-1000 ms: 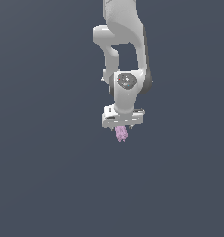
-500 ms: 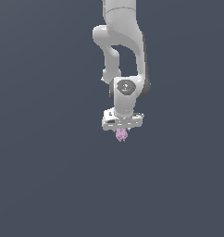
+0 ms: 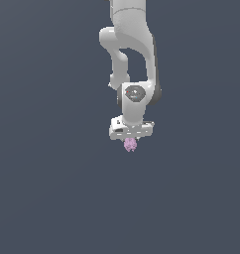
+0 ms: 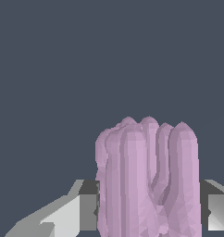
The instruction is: Pick up the object and move it to a goal position.
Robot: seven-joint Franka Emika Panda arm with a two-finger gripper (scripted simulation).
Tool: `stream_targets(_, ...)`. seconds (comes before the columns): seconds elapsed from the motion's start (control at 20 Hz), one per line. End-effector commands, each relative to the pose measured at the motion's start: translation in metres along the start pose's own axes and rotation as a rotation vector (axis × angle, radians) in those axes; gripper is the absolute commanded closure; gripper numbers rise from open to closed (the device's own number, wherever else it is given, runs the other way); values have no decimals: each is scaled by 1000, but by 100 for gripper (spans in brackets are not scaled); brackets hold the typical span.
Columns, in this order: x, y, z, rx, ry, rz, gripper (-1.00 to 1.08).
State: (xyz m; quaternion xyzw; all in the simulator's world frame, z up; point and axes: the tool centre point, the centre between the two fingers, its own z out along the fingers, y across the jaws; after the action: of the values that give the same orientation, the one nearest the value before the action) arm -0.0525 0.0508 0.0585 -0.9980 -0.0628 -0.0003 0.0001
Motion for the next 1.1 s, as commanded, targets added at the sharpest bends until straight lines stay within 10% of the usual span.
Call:
stream_targets(0.0,1,0,0,0,3,-1,108)
stream_targets(0.5,26,-4,-5,16,98,-35,108)
stream_targets(1.05,89,-17,-33,61,358,-126,108)
